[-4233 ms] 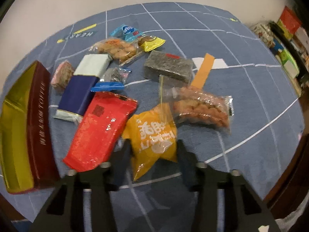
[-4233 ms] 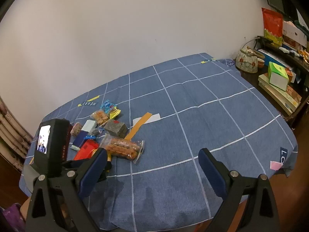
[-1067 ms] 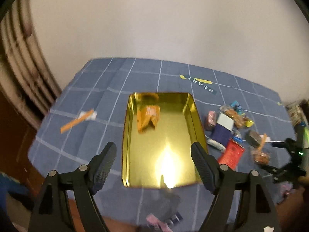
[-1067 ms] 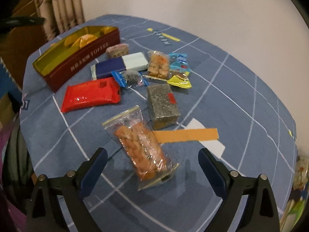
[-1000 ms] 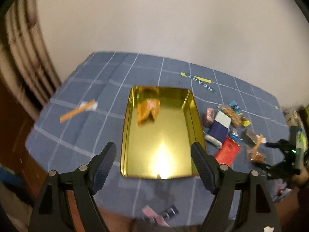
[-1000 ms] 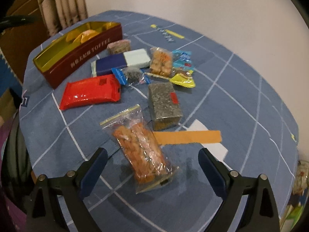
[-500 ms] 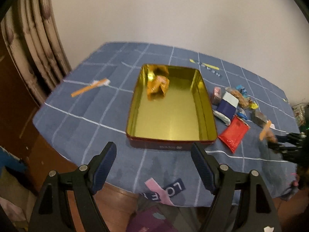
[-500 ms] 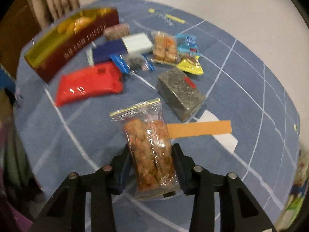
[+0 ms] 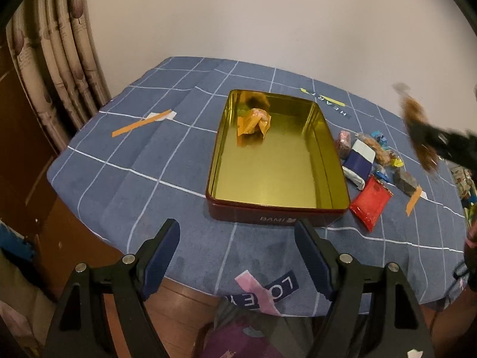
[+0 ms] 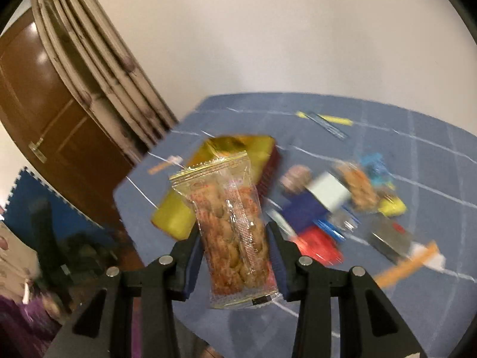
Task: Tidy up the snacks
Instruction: 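Carry the peanut bag over the tin with the right gripper and release it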
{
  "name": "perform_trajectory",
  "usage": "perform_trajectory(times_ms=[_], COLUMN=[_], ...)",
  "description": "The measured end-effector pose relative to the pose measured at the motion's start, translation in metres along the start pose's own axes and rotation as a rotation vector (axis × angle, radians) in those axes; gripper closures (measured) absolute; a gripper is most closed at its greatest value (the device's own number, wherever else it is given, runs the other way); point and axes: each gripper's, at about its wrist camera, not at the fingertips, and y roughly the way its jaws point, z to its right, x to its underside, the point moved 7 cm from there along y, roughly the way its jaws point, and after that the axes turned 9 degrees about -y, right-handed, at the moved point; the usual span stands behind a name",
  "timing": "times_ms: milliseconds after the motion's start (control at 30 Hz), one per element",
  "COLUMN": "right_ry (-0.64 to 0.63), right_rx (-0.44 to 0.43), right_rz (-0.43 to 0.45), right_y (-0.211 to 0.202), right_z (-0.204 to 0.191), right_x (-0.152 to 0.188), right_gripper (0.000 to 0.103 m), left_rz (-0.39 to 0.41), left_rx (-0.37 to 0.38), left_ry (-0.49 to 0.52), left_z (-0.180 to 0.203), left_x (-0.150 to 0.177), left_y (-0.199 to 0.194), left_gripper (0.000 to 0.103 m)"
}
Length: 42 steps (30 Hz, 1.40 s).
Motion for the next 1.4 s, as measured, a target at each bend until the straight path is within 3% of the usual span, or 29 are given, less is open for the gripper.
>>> perform_trajectory(times_ms=[233,333,433,500,733,900,1400], right_ry=[0.022,0.033,0.043,0.066,0.094,0.1,0.136], right_rx=[-0.046,-0.033,-0.006,0.002,0.044,0.061,0.102], right_rz=[-0.033,-0.059,-0.092,-0.116,-0.189,-0.221,-0.256], right_y=[0.067,0.093,0.119,0.132,0.171,0.191,0.225], right_z=[-0.033,-0.033,-0.03,-0.024,-0.007,-0.002,0.004], right_x=[-0.041,-0.048,-0.053,-0.054,-0.055,-0.053,-0.056], right_gripper=[0.062,0.062,0.062,0.061,0.061,0.061,0.061], left_rz=[0.004,0.0,-0.006,-0.031,-0.086,-0.145,-0.196], left_rx=[0.002,0.001,0.0,-0.015,-0.025,-0.035,-0.066], left_ry=[0.071,0.078,0.079,0.073,0.014,-0.038,-0.078], left_z=[0.005,0.005,0.002,0.0,-0.012,-0.022,-0.035], left_x=[-0.001,-0.001,-0.002,-0.001,-0.001,0.001,0.002], left_y=[-0.008,-0.008,-0.008,-0.003,0.007,0.018,0.031], left_gripper=[0.026,0.015,0.014,0.007,0.005,0.004,0.004])
